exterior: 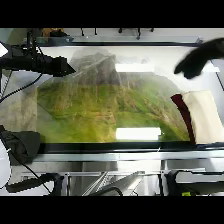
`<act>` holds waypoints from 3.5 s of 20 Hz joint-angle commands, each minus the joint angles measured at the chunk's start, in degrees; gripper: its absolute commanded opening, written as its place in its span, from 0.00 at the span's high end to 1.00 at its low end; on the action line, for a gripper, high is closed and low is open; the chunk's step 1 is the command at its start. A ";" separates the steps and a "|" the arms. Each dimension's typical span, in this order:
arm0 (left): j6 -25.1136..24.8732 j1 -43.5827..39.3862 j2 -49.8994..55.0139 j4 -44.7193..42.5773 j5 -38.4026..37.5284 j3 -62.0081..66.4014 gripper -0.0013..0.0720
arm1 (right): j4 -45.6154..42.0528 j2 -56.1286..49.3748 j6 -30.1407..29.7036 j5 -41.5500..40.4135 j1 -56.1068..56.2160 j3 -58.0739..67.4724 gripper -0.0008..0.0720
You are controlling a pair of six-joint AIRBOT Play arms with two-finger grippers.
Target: Fold the shirts.
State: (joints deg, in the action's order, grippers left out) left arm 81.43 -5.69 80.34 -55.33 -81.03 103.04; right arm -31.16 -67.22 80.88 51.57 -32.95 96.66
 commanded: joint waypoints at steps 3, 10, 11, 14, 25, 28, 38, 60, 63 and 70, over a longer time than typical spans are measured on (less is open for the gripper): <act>0.11 -0.04 0.02 -0.02 -0.09 -0.04 0.96 | -17.11 3.19 22.01 5.53 -8.63 0.07 0.95; 0.11 -0.04 0.04 -0.02 -0.04 -0.07 0.96 | -32.46 9.70 33.18 18.16 -12.31 -0.02 0.95; 0.11 -0.11 0.02 -0.02 -0.07 -0.04 0.96 | -33.57 10.58 33.20 20.22 -12.33 -0.17 0.95; 0.11 -0.11 0.02 -0.02 -0.07 -0.07 0.96 | -37.48 12.37 33.16 26.71 -12.33 -0.17 0.95; 0.11 -0.11 0.04 -0.02 -1.51 -0.07 0.96 | -55.28 16.61 28.83 40.09 -12.33 -16.65 0.95; 0.11 -0.11 0.04 -0.02 -1.55 -0.07 0.96 | -55.52 16.50 26.77 39.36 -12.31 -24.76 0.95; 0.02 -0.15 0.04 -0.09 -1.36 -0.07 0.96 | -56.68 15.06 20.72 36.81 -12.11 -23.74 0.03; 7.10 -30.56 -34.84 -0.04 19.02 -58.03 0.96 | -27.23 37.42 12.31 10.86 43.28 -61.05 0.95; 7.19 -30.58 -38.01 -0.07 19.43 -60.57 0.96 | -26.82 37.40 12.28 10.78 43.28 -61.05 0.95; 8.59 -30.58 -43.87 -0.09 22.27 -63.98 0.96 | -26.82 37.40 12.28 10.78 43.28 -61.05 0.95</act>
